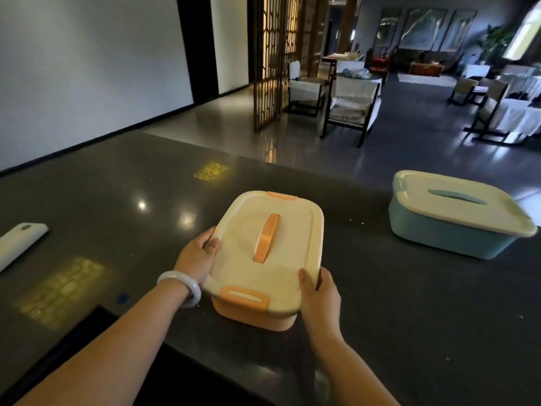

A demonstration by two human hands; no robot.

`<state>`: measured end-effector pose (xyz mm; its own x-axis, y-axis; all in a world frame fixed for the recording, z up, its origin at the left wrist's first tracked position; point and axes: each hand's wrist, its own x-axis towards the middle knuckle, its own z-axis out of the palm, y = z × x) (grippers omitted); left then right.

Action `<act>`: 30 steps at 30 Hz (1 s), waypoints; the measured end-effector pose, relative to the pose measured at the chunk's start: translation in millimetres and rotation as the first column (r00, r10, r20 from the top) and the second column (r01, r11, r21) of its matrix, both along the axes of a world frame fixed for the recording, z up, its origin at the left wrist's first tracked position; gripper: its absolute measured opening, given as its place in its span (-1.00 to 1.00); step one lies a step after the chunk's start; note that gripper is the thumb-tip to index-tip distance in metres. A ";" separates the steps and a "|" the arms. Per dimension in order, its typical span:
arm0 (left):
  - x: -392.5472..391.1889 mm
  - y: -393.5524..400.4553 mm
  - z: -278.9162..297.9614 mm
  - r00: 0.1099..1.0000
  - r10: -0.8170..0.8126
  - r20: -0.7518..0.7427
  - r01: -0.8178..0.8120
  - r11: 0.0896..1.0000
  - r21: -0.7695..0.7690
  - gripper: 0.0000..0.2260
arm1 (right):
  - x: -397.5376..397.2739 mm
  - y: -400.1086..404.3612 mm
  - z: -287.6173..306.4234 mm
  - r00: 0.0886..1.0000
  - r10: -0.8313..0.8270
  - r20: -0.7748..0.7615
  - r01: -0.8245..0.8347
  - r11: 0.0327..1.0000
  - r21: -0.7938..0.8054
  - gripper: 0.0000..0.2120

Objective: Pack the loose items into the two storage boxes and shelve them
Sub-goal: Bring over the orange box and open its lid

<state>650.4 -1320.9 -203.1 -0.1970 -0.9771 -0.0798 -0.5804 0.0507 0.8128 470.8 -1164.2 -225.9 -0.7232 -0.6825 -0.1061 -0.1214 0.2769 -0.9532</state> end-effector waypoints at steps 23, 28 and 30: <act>-4.2 -41.3 -10.4 0.992 -0.092 -0.083 0.095 0.995 0.029 -0.57 | 9.2 -35.3 -2.7 0.980 -0.198 -0.034 0.198 0.980 0.002 -0.69; 0.4 -40.2 -6.6 0.981 -0.189 0.039 0.189 0.982 0.017 -0.54 | 15.6 -22.8 3.2 0.978 -0.202 -0.041 0.205 0.976 0.077 -0.63; -0.1 -44.4 -0.4 0.961 -0.228 0.158 0.229 0.973 0.013 -0.50 | 17.0 -17.7 11.0 0.967 -0.197 -0.162 0.220 0.966 0.138 -0.59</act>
<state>650.3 -1365.2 -203.4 -0.4004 -0.9081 -0.1228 -0.6732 0.2006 0.7117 487.9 -1181.9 -214.9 -0.8632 -0.4983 -0.0811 -0.1792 0.4527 -0.8735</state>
